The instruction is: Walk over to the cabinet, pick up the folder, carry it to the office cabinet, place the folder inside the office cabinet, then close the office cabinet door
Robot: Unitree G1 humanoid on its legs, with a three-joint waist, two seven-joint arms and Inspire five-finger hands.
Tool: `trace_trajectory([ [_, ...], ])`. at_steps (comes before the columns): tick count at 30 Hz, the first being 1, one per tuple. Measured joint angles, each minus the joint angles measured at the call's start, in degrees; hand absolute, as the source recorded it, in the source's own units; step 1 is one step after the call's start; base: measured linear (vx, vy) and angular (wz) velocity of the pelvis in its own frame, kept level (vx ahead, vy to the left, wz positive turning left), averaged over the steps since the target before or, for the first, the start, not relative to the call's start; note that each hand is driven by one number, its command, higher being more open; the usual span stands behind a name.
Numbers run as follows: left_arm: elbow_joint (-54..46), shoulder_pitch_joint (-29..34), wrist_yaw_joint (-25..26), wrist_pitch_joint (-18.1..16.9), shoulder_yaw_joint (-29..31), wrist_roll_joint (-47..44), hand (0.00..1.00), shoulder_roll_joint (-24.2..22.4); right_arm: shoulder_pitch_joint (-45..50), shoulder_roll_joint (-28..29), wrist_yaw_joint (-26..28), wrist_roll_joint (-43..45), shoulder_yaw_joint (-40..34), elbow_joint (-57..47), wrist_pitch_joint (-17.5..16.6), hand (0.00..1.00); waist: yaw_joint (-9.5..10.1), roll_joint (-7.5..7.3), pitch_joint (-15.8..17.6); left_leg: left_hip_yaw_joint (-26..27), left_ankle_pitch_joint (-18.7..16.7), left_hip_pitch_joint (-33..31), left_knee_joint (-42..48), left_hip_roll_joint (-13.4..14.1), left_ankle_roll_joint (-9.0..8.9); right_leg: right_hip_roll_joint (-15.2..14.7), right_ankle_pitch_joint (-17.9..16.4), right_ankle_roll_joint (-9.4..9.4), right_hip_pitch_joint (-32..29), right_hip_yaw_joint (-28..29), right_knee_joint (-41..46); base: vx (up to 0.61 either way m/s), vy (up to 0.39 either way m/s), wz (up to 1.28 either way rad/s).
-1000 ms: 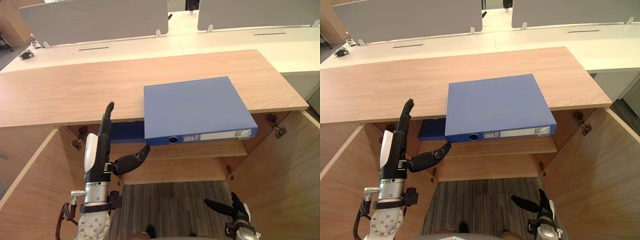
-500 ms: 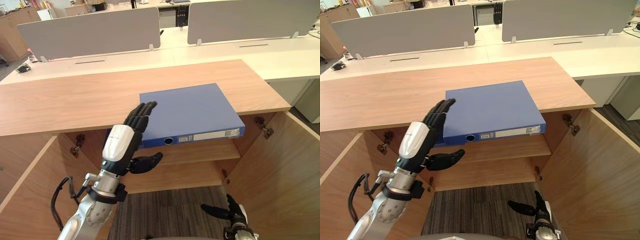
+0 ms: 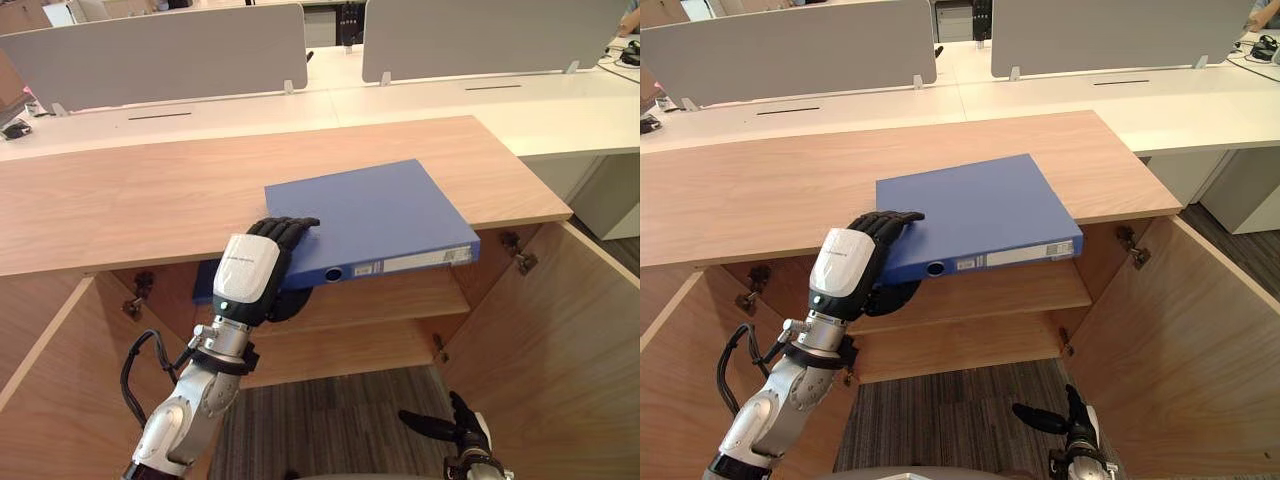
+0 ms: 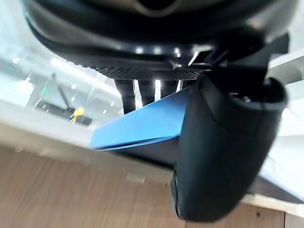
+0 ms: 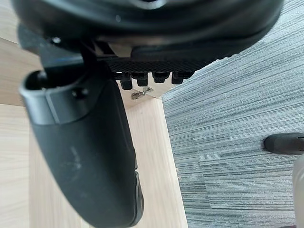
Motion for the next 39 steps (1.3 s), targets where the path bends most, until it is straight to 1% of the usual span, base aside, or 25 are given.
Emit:
trace_trajectory([
  [3,-0.32,-0.85,-0.18,-0.41,0.66,-1.93,0.00,-1.08,-0.12,0.05,0.01,0.00,0.01,-0.01,0.00,1.00,-0.15,0.03,-0.03,0.14,0.00,-0.05,-0.02,-0.09,0.00,-0.08,0.24,0.09,0.01,0.17,-0.43,-0.02,0.004,-0.05],
  [4,-0.33,-0.25,-0.73,-0.38,0.53,-4.07,0.00,-1.90,-0.18,0.06,0.01,0.02,0.00,-0.03,0.00,1.00,-0.47,0.00,-0.03,0.47,-0.01,-0.21,-0.01,0.05,-0.01,-0.10,0.47,0.17,-0.13,0.73,-0.68,0.00,0.000,-0.06],
  [7,-1.38,0.70,-1.44,-0.70,0.41,-6.91,0.00,-4.14,-0.20,0.09,-0.15,0.17,-0.06,-0.58,0.00,1.00,-0.59,-0.04,-0.02,0.88,-0.02,-0.81,0.05,0.08,-0.02,-0.10,0.80,0.24,-0.75,1.20,-0.75,0.02,-0.003,-0.08],
  [10,-3.63,1.81,-2.30,-0.76,-0.27,-10.02,0.00,-4.77,-0.05,0.61,-0.40,2.04,-0.32,-2.46,0.01,1.00,-0.71,-0.04,-0.02,1.21,-0.03,-0.94,0.27,0.13,-0.02,-0.09,0.91,0.28,-1.03,1.67,-0.78,0.02,-0.004,-0.10],
  [11,-5.36,2.57,-3.25,-0.89,-1.02,-11.79,0.00,-5.07,0.46,1.18,-0.60,2.84,-0.67,-4.90,0.04,1.00,-0.74,-0.04,-0.01,1.33,-0.07,-0.95,0.28,0.03,-0.06,-0.04,0.98,0.34,-1.08,1.85,-0.77,0.02,-0.007,-0.08],
  [14,-9.86,5.23,-5.15,-2.70,-1.98,-16.05,0.00,-7.12,2.57,3.11,-0.67,6.09,-1.38,-15.73,-0.03,1.00,-0.97,-0.06,0.00,1.63,-0.14,-1.14,0.29,0.03,0.03,0.10,1.26,0.39,-1.32,2.34,-0.77,0.00,-0.012,-0.08],
  [15,-11.11,5.85,-5.72,-3.26,-1.98,-18.22,0.00,-7.86,3.38,4.03,-0.61,7.44,-2.02,-20.51,-0.57,1.00,-0.96,-0.05,0.00,1.68,-0.20,-1.17,0.29,0.06,0.09,0.14,1.34,0.41,-1.39,2.42,-0.76,-0.02,-0.015,-0.05],
  [17,-12.92,6.70,-5.92,-3.58,-1.74,-22.10,0.00,-8.59,4.33,5.18,-0.44,10.48,-2.54,-26.83,-1.62,1.00,-0.95,-0.06,0.00,1.78,-0.26,-1.25,0.29,0.11,0.16,0.20,1.50,0.41,-1.58,2.61,-0.76,-0.03,-0.012,-0.06],
  [18,-14.93,7.63,-6.10,-3.74,-1.35,-25.10,0.00,-9.35,5.45,6.39,-0.38,12.82,-3.30,-33.59,-2.48,1.00,-0.93,-0.06,0.01,1.89,-0.29,-1.36,0.29,0.13,0.21,0.23,1.66,0.45,-1.75,2.82,-0.76,-0.03,-0.011,-0.07],
  [19,-15.71,8.15,-6.21,-3.85,-1.15,-26.45,0.00,-9.47,5.97,6.81,-0.28,13.99,-3.55,-36.38,-2.94,1.00,-0.93,-0.06,0.01,1.95,-0.30,-1.36,0.29,0.13,0.22,0.22,1.70,0.48,-1.79,2.89,-0.76,-0.03,-0.010,-0.07],
  [21,-18.62,10.49,-6.42,-4.58,0.19,-35.15,0.00,-10.53,7.74,8.64,0.54,19.57,-4.84,-47.04,-4.77,1.00,-0.94,-0.07,0.02,2.25,-0.37,-1.35,0.29,0.17,0.30,0.18,1.77,0.57,-2.04,3.21,-0.77,-0.02,-0.005,-0.07],
  [22,-19.36,10.99,-6.42,-4.65,0.83,-37.00,0.00,-11.07,8.18,8.92,0.81,20.51,-5.06,-49.52,-5.24,1.00,-0.94,-0.08,0.03,2.33,-0.40,-1.35,0.29,0.17,0.33,0.17,1.78,0.58,-2.08,3.30,-0.77,-0.02,-0.004,-0.06],
  [24,-21.51,12.09,-6.97,-5.09,3.80,-45.89,0.00,-13.17,8.58,9.24,1.62,23.58,-5.68,-57.48,-6.92,1.00,-0.92,-0.12,0.06,2.56,-0.48,-1.32,0.30,0.16,0.42,0.11,1.82,0.64,-2.08,3.56,-0.77,-0.01,-0.003,-0.05],
  [25,-21.78,12.16,-7.17,-5.21,4.55,-48.15,0.00,-13.68,8.56,9.24,1.75,24.55,-5.73,-59.37,-7.21,1.00,-0.91,-0.11,0.06,2.56,-0.48,-1.32,0.30,0.16,0.43,0.09,1.82,0.65,-2.07,3.56,-0.77,0.00,0.000,0.00],
  [26,-22.45,12.28,-8.04,-5.24,6.08,-53.31,0.00,-14.55,8.44,9.25,2.41,26.18,-5.64,-62.56,-7.95,1.00,-0.90,-0.13,0.07,2.57,-0.48,-1.32,0.30,0.15,0.43,0.08,1.83,0.66,-2.05,3.57,-0.77,0.00,0.000,0.00],
  [27,-22.79,12.33,-8.47,-5.24,6.71,-55.94,0.00,-14.89,8.33,9.25,2.88,26.88,-5.56,-63.96,-8.18,1.00,-0.89,-0.15,0.08,2.57,-0.48,-1.32,0.30,0.14,0.43,0.09,1.83,0.66,-2.03,3.56,-0.77,0.00,0.000,0.00],
  [29,-23.46,12.44,-10.27,-5.29,8.36,-64.27,0.00,-15.73,7.46,9.05,4.63,28.74,-5.16,-67.42,-8.99,1.00,-0.71,-0.17,0.09,2.57,-0.49,-1.32,0.30,0.14,0.44,0.08,1.83,0.66,-2.00,3.54,-0.77,0.00,0.000,0.00],
  [30,-23.47,12.63,-11.46,-5.34,8.50,-69.06,0.00,-15.95,6.06,8.45,5.15,29.32,-4.03,-68.42,-9.27,1.00,-0.67,-0.18,0.09,2.55,-0.50,-1.33,0.30,0.14,0.45,0.04,1.82,0.67,-1.99,3.52,-0.77,0.00,0.000,0.00],
  [33,-23.46,12.87,-13.41,-5.34,8.16,-74.29,0.00,-16.06,2.57,7.28,6.25,31.72,-0.17,-68.40,-9.36,1.00,-0.70,-0.18,0.11,2.54,-0.49,-1.33,0.30,0.13,0.45,0.02,1.84,0.69,-1.98,3.51,-0.77,0.00,0.000,0.00],
  [35,-23.46,12.83,-15.44,-5.34,7.47,-77.75,0.00,-16.02,-0.63,5.87,7.30,33.50,4.68,-68.30,-9.36,1.00,-0.64,-0.17,0.10,2.38,-0.46,-1.34,0.30,0.11,0.50,-0.01,1.84,0.70,-1.90,3.32,-0.77,0.00,-0.008,0.03],
  [38,-23.39,12.68,-17.72,-5.14,4.65,-83.50,0.00,-16.06,-5.92,4.08,9.31,34.91,10.42,-66.28,-9.34,1.00,-0.46,-0.17,0.10,1.68,-0.34,-1.34,0.30,0.02,0.65,-0.13,1.85,0.72,-1.57,2.64,-0.77,0.00,-0.014,0.11],
  [39,-23.27,12.33,-18.74,-5.02,3.33,-85.70,0.00,-16.04,-7.96,3.69,9.94,35.45,12.07,-65.00,-9.30,1.00,0.04,-0.17,0.10,1.47,-0.28,-1.33,0.30,-0.03,0.73,-0.19,1.86,0.74,-1.47,2.41,-0.77,0.00,-0.009,0.11],
])
